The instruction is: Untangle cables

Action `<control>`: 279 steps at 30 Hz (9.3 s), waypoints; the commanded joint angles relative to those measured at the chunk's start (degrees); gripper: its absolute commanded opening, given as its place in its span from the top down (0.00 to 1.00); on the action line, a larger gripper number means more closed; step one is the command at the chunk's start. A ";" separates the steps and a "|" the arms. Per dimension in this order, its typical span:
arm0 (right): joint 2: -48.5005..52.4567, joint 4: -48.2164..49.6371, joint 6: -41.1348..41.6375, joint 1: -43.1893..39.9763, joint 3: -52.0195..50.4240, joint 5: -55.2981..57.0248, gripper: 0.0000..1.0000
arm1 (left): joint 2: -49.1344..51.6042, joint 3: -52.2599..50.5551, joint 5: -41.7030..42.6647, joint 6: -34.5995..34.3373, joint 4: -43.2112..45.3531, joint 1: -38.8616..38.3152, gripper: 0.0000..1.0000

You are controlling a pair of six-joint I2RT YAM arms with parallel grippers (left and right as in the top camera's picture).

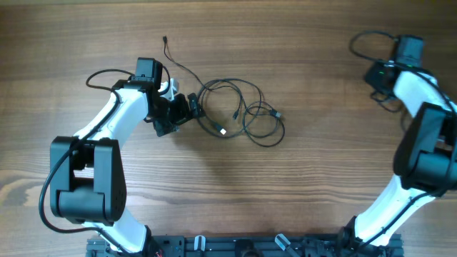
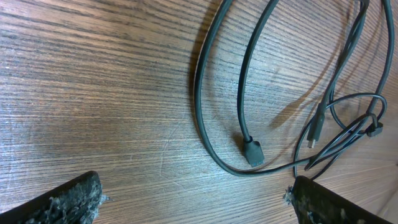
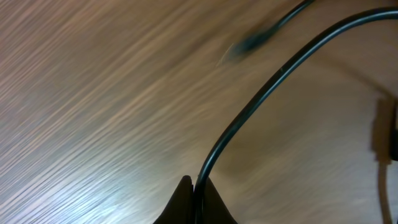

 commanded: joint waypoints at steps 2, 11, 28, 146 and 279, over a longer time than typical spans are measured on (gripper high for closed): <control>0.63 2.86 -6.49 -4.09 0.87 -6.91 0.94 | 0.48 -0.09 -0.35 -0.35 0.00 0.22 0.00; 0.63 2.51 -3.02 -4.33 0.94 -20.72 0.00 | 0.48 -0.09 -0.35 -0.35 0.00 0.22 0.00; -3.91 -40.61 -12.04 17.70 18.58 -21.70 0.00 | 0.48 -0.09 -0.37 -0.35 3.32 0.22 0.00; -14.58 15.34 3.58 44.02 8.50 -57.99 0.96 | 0.48 -0.09 -15.37 -9.53 -3.21 15.43 0.00; -16.81 -28.89 -16.20 63.39 4.24 -6.58 0.00 | 0.48 -0.09 -11.21 -6.29 -1.36 14.67 0.00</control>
